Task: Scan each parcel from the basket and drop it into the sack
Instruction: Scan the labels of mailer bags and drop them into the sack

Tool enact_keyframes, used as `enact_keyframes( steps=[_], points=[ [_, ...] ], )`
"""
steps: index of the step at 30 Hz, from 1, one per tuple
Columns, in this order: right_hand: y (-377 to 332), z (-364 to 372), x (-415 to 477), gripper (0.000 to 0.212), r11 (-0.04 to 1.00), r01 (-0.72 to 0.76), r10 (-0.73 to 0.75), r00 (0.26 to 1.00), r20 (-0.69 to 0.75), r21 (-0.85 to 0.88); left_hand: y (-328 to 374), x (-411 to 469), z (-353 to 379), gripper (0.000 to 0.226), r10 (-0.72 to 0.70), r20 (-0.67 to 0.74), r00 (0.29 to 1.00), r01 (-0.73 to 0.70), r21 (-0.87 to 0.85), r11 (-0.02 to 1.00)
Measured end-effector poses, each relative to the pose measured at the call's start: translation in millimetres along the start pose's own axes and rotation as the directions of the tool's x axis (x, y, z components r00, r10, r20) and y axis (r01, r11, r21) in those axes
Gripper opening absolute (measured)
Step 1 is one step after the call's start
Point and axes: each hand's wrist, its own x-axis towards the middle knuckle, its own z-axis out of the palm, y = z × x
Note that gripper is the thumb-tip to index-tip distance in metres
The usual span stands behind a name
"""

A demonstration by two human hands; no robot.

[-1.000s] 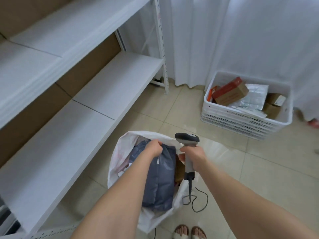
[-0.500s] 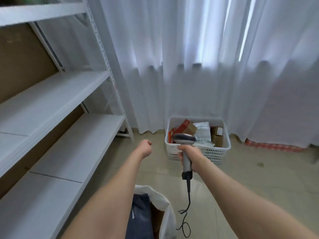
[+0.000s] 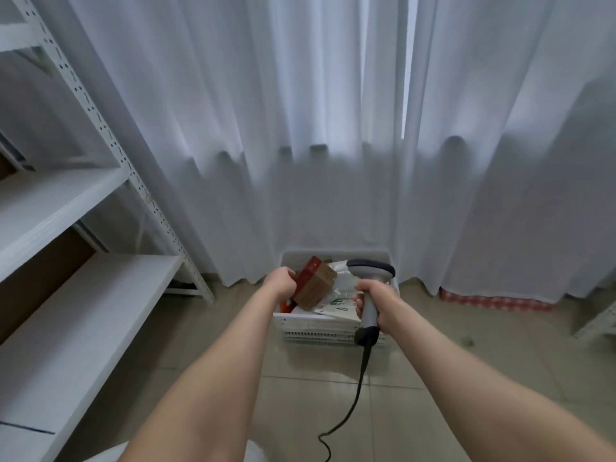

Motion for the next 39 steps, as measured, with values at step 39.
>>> enact_keyframes(
  steps=[39],
  points=[
    [104, -108, 585, 0.033, 0.727, -0.681, 0.666, 0.730, -0.153, -0.088, -48, 506, 344, 0.041, -0.347, 0.339, 0.874, 0.296, 0.195, 0.935]
  ],
)
